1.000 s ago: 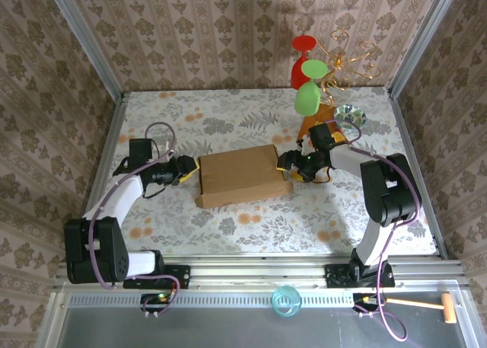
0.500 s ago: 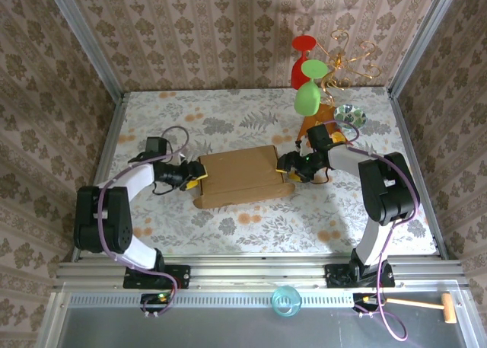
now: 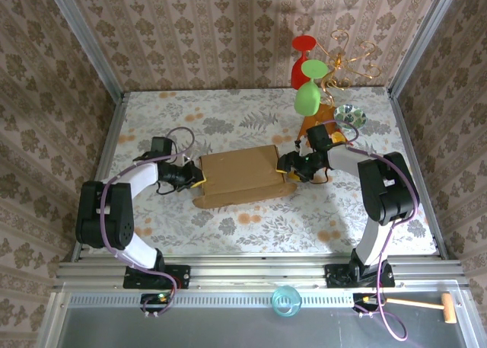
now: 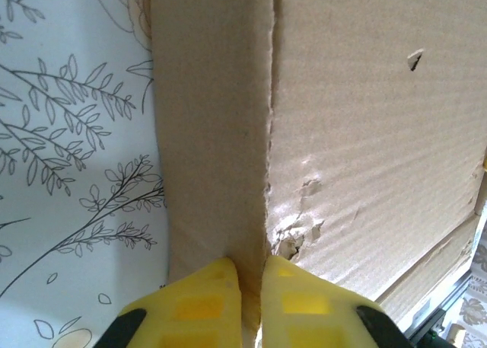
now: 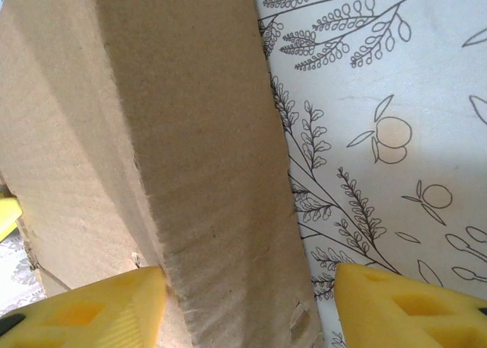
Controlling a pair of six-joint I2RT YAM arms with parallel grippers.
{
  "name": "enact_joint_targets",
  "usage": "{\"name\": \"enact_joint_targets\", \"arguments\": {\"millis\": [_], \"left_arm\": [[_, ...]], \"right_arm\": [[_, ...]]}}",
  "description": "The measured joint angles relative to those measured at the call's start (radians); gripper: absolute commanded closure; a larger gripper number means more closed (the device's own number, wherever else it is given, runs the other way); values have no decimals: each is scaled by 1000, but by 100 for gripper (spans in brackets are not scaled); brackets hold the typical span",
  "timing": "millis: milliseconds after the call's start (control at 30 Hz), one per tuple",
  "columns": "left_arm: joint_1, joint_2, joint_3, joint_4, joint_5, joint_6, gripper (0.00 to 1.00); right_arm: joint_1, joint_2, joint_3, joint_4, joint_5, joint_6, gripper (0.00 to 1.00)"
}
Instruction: Fold the paper box
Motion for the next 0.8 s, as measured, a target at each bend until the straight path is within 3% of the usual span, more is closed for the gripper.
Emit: {"name": "enact_joint_targets", "arguments": {"millis": [67, 333, 800], "left_arm": [[-1, 0, 0, 0, 0, 4, 100], [-11, 1, 4, -9, 8, 39, 100], [64, 0, -46, 19, 118, 80, 100]], "right_arm": [[0, 2, 0, 0, 0, -11, 33], [-35, 2, 0, -15, -13, -69, 24], [-68, 21, 0, -10, -170, -108, 23]]}}
